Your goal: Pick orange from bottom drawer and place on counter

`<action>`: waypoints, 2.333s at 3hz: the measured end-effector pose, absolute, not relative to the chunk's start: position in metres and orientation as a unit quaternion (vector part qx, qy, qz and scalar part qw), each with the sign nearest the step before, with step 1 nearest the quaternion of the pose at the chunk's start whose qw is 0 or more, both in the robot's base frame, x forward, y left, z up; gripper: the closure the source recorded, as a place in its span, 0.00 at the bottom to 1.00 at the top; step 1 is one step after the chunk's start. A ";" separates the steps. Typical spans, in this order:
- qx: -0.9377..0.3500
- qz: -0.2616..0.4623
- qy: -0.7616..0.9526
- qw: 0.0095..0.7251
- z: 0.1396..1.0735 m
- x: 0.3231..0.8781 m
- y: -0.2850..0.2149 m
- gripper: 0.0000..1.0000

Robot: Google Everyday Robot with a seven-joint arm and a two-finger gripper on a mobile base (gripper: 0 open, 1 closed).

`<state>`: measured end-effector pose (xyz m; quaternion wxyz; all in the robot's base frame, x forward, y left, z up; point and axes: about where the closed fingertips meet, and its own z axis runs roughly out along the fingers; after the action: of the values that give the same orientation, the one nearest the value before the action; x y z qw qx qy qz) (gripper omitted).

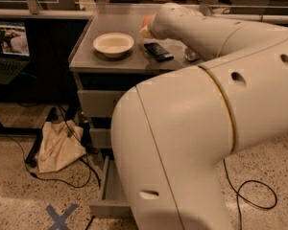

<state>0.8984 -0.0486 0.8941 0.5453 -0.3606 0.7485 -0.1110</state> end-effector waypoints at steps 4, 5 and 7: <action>-0.371 -0.112 0.744 0.544 0.895 0.907 -0.042 0.35; -0.371 -0.112 0.744 0.544 0.895 0.907 -0.042 0.04; -0.367 -0.116 0.740 0.552 0.896 0.904 -0.050 0.00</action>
Offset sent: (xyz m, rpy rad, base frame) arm 0.0070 0.0050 0.0001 -0.0134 0.0010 0.0137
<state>0.9044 -0.0497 0.8963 0.5518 -0.3666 0.7400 -0.1164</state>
